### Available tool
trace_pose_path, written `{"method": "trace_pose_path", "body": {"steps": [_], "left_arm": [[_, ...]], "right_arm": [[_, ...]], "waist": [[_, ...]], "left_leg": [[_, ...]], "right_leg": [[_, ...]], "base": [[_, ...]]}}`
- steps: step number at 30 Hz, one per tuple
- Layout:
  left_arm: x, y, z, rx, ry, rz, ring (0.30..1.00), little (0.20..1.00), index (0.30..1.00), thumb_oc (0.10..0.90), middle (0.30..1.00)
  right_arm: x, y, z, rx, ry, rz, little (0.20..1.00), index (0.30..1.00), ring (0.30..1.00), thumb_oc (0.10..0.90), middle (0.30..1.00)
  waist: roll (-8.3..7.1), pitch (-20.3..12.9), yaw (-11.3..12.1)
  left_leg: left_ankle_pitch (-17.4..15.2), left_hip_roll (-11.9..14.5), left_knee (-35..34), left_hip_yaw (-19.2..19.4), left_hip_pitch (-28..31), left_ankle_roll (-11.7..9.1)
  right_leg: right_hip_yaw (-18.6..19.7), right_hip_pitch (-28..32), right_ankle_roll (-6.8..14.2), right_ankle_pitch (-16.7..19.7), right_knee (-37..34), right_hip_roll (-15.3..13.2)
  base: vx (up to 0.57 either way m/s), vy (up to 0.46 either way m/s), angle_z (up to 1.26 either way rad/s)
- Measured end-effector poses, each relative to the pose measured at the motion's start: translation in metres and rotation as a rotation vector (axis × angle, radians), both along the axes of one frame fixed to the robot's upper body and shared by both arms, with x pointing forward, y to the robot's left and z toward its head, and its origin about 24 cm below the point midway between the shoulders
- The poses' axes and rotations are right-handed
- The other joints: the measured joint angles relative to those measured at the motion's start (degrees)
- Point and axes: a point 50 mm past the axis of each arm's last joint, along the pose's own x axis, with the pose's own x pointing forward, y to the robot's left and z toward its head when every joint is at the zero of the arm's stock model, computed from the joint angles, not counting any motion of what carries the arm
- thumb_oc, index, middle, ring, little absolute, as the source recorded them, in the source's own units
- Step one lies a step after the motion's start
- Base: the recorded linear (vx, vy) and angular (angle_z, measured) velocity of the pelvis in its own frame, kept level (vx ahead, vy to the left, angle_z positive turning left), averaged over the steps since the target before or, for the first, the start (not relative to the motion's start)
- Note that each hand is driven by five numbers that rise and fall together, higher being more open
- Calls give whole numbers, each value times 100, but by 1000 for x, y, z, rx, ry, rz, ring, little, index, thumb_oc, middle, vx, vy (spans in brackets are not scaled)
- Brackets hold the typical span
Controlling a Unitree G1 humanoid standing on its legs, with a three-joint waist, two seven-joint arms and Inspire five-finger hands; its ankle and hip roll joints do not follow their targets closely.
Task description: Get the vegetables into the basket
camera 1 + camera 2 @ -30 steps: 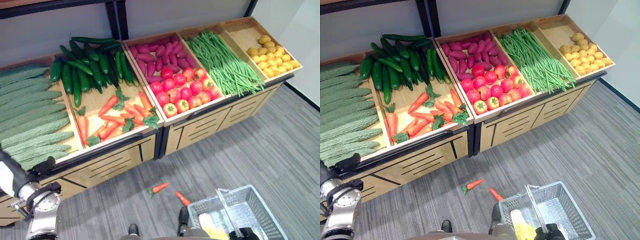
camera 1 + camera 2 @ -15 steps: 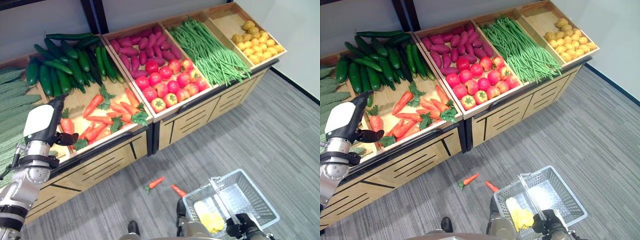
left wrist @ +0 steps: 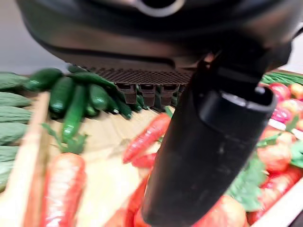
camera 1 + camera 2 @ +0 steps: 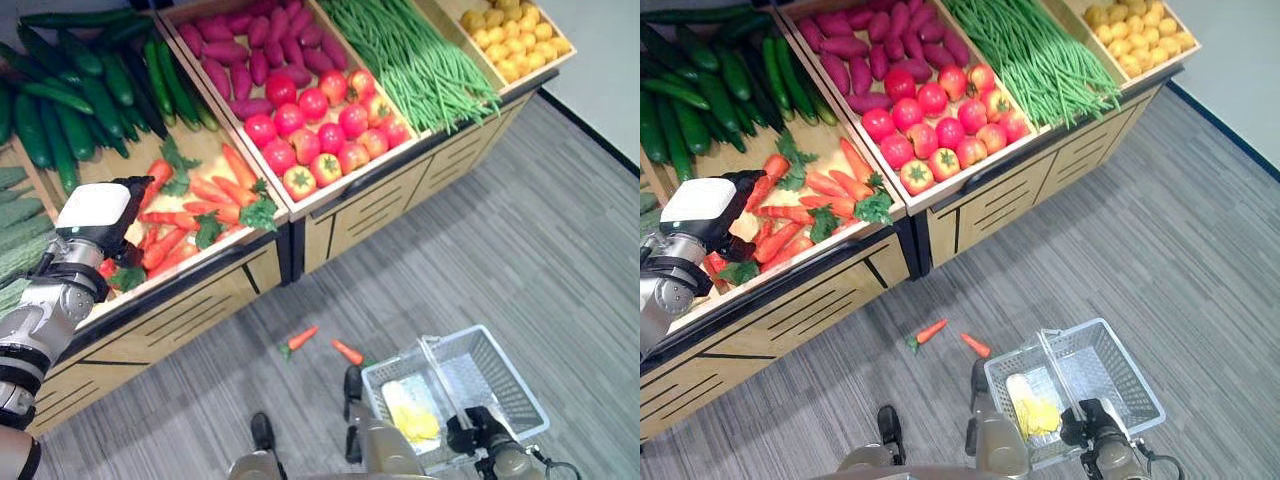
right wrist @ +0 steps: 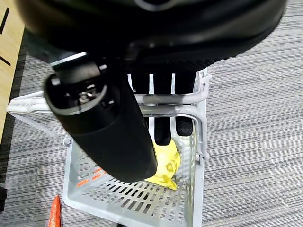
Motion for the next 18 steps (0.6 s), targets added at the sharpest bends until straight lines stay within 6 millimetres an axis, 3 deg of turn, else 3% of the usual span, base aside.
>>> {"method": "trace_pose_path", "body": {"steps": [7, 8, 9, 10, 13, 18], "left_arm": [[16, -8, 24, 45, -84, -13, 1000, 1000, 1000, 900, 1000], [20, -9, 32, 61, -109, -10, 893, 893, 893, 824, 893], [25, -11, 38, 87, -126, -11, 402, 402, 402, 473, 402], [29, -13, 42, 113, -126, -10, 300, 300, 300, 400, 300], [39, -24, 54, 195, -87, -40, 300, 300, 300, 400, 300], [40, -26, 44, 275, 70, -54, 300, 300, 300, 400, 300]], "right_arm": [[20, 1, 8, -8, -60, 15, 300, 300, 300, 400, 300], [26, 1, 10, -17, -72, 32, 300, 300, 300, 400, 300], [33, 0, 13, -28, -86, 47, 300, 300, 300, 400, 300], [36, -1, 15, -35, -95, 52, 300, 300, 300, 400, 300], [49, -2, 21, -45, -127, 57, 300, 300, 300, 400, 300], [52, 0, 22, -32, -126, 67, 300, 300, 300, 400, 300]], "waist": [[12, 93, 37], [14, 184, 63], [30, 258, 72], [48, 272, 72], [64, 474, 45], [65, 481, -19]], "left_leg": [[21, -2, 0, 10, -267, -25], [32, 8, 0, 11, -284, -34], [38, 10, -1, 9, -324, -38], [44, 9, 0, 10, -376, -39], [58, 15, 0, 13, -407, -45], [62, 11, 0, 87, -360, -52]], "right_leg": [[33, -283, -13, 26, 0, 12], [33, -300, -18, 31, -1, 18], [33, -339, -19, 32, -1, 20], [37, -392, -25, 37, -1, 20], [37, -430, -43, 52, 0, 27], [106, -425, -85, 83, 2, 43]], "base": [[0, 5, 0], [0, 0, 0], [0, 0, 0], [0, 0, 0], [1, 8, -2], [-4, 7, -8]]}}
